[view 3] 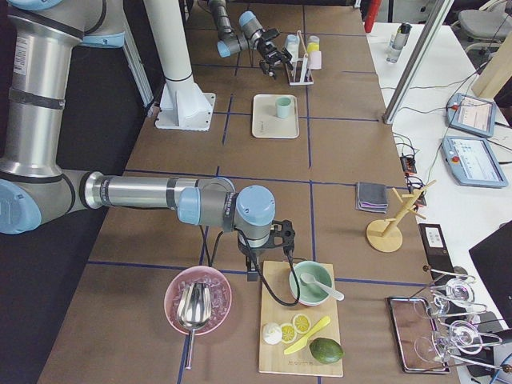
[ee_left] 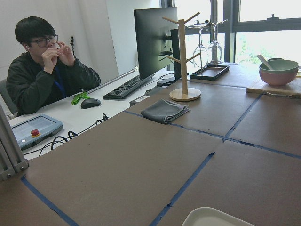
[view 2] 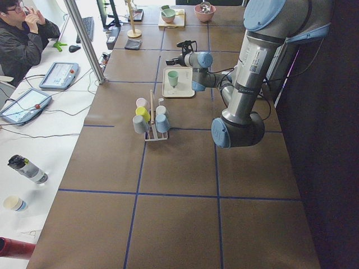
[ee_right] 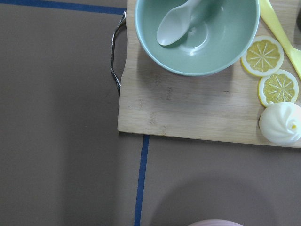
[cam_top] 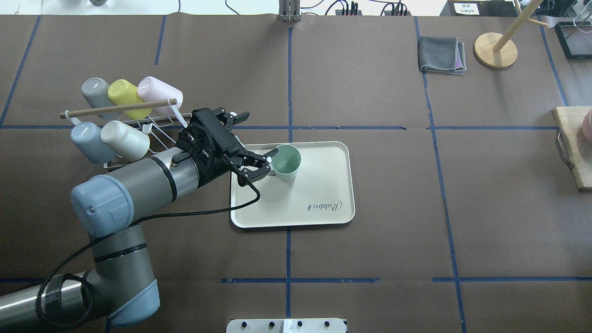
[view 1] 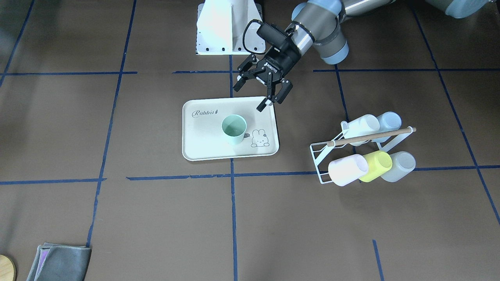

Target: Pick up and place green cup on tray

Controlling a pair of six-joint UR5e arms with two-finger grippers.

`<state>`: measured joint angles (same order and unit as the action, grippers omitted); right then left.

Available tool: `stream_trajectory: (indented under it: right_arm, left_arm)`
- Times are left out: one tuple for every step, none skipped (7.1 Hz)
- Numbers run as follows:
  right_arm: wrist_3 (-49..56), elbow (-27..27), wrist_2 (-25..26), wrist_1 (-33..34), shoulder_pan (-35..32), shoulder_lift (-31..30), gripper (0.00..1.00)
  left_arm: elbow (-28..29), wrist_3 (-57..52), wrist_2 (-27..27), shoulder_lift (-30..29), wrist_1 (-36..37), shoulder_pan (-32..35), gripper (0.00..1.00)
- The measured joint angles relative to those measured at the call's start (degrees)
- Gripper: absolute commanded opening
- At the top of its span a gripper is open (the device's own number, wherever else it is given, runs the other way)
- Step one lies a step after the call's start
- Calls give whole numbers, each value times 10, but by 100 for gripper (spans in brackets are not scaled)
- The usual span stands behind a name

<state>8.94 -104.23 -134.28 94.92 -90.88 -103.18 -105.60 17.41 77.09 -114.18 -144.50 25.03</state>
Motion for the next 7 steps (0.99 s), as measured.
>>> stream_trajectory:
  right_arm:
    - [0, 0, 0, 0, 0, 1, 100]
    - [0, 0, 1, 0, 0, 1, 100]
    - [1, 0, 1, 0, 0, 1, 100]
    - [1, -1, 1, 0, 0, 1, 100]
    - [1, -1, 1, -4, 0, 1, 100]
    - [1, 0, 2, -11, 0, 1, 100]
    - [1, 1, 2, -16, 0, 0, 100]
  left_arm:
    - [-66, -1, 35, 7, 119, 24, 100]
    - [-122, -12, 85, 8, 242, 61, 100]
    - [-157, -40, 143, 7, 350, 106, 100]
    - [-173, -82, 206, 7, 447, 158, 100]
    - [-178, -131, 264, 8, 537, 212, 100]
    - [-175, -198, 308, 9, 619, 268, 100]
    - [-161, -261, 338, 11, 679, 322, 100]
